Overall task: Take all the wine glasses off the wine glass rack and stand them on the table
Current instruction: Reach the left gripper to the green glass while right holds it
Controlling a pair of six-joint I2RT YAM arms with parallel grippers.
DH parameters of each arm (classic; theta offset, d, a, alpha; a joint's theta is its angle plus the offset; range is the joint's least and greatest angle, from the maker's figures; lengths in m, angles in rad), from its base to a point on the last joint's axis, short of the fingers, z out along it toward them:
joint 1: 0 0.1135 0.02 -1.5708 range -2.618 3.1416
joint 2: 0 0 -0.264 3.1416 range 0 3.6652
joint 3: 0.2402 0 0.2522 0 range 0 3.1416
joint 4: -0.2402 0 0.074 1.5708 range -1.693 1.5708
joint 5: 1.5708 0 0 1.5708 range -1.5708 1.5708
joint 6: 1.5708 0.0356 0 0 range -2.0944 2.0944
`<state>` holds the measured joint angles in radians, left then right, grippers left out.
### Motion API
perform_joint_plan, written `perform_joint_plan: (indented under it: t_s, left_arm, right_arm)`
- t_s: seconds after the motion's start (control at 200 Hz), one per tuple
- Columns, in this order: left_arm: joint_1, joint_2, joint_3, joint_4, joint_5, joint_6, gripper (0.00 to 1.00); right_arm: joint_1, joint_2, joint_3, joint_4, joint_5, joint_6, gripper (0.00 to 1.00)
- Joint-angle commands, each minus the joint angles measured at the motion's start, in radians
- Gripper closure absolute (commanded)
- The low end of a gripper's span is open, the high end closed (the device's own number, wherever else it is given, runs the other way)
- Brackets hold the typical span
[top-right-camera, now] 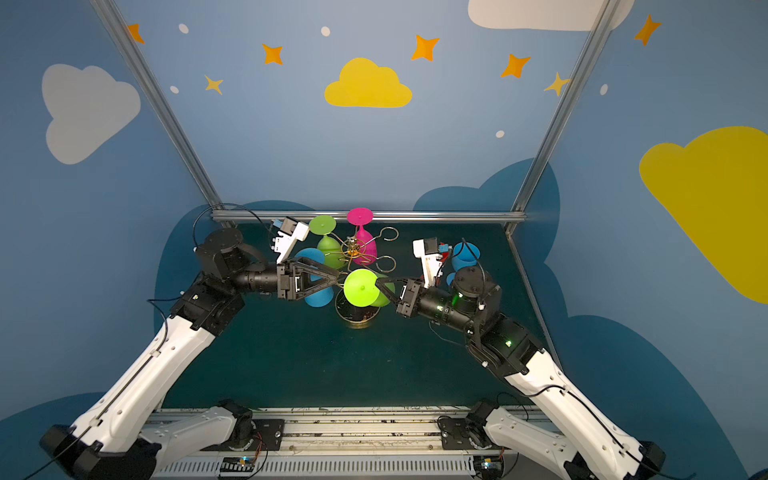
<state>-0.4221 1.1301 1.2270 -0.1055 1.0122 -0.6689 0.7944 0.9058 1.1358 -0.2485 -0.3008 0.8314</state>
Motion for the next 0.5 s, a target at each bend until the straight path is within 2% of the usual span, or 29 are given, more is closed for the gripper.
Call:
perform_joint_plan:
  t_s: [0.0, 0.245, 0.491]
  left_arm:
    - [-0.026, 0.01, 0.026, 0.001, -0.017, 0.026, 0.3]
    - [-0.079, 0.039, 0.026, -0.036, -0.041, 0.062, 0.33]
    - [-0.106, 0.057, 0.029, -0.043, -0.051, 0.071, 0.43]
  right_arm:
    - [-0.003, -0.002, 0.036, 0.023, -0.017, -0.012, 1.0]
    - [-0.004, -0.008, 0.028, 0.029, -0.017, -0.012, 1.0]
    - [-0.008, -0.01, 0.026, 0.034, -0.018, -0.013, 1.0]
